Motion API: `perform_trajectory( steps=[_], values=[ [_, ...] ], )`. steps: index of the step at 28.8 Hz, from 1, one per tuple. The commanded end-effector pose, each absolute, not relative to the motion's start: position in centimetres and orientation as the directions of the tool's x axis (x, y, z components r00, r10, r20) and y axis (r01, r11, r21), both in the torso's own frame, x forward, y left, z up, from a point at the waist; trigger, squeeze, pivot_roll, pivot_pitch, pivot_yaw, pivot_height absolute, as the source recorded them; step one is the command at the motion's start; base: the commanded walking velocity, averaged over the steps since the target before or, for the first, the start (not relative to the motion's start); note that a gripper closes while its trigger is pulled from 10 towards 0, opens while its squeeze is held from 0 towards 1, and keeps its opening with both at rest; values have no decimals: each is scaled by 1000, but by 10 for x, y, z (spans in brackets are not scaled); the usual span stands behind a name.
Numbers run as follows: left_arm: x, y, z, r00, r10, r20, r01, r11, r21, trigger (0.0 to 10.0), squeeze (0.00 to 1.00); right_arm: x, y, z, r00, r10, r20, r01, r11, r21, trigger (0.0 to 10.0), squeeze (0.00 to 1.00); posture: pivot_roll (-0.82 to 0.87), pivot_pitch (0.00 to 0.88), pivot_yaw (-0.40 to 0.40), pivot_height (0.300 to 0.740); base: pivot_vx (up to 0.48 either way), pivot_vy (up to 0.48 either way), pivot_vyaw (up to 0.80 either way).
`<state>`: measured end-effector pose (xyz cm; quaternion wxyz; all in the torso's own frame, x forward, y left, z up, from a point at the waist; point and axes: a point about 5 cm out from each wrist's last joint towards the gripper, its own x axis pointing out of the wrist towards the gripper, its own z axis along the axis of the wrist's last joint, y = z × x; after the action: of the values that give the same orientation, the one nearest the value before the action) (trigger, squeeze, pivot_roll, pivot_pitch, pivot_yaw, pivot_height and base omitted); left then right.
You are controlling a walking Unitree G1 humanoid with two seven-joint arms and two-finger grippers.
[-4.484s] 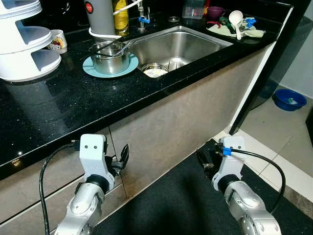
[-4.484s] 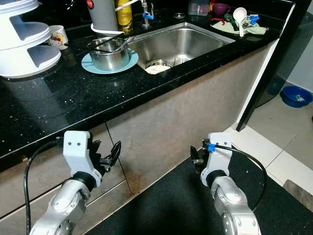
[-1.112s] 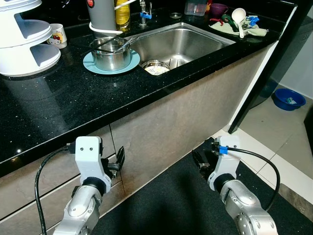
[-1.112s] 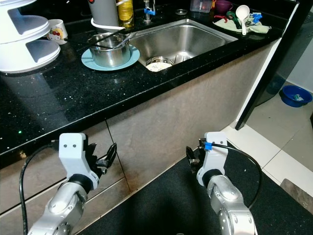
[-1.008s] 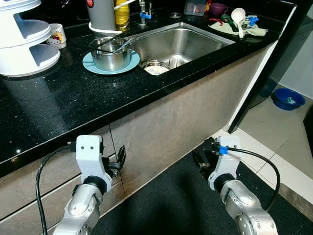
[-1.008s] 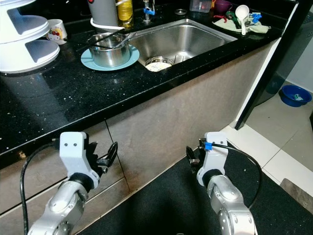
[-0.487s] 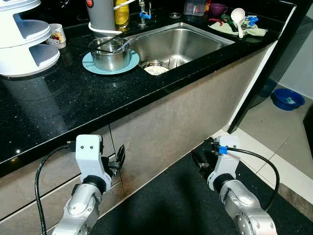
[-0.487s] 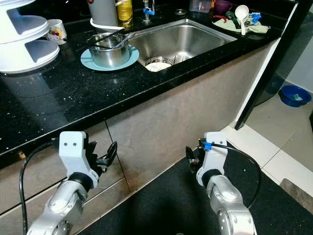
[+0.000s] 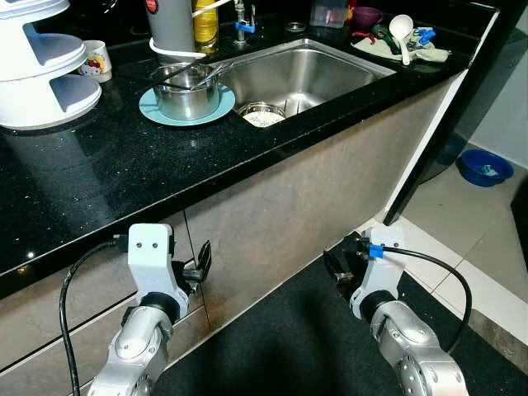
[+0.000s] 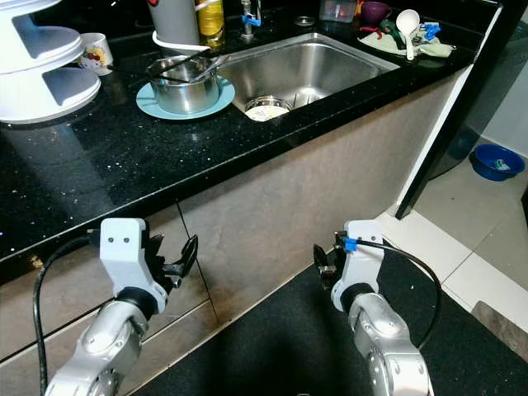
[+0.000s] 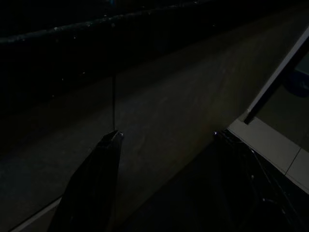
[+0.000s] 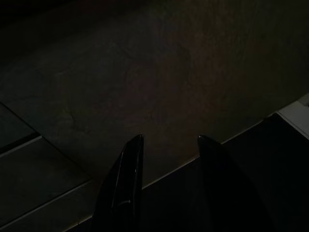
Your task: Kitchen organization
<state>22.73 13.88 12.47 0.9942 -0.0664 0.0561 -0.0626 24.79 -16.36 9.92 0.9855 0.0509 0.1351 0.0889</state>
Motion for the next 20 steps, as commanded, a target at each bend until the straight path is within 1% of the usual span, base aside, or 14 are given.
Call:
perform_trajectory(
  steps=[1,20],
  values=[
    [228,139,120,985,-120,-126,103,986,-133,10000,0,248,-167,96,947,178,-268,-150,981,121,10000,0,-35,29,-28,740,0,0,0],
    [228,137,122,984,-134,-118,117,983,-138,10000,0,246,-169,97,948,171,-270,-146,983,110,10000,0,-42,43,-30,740,0,0,0]
  ],
)
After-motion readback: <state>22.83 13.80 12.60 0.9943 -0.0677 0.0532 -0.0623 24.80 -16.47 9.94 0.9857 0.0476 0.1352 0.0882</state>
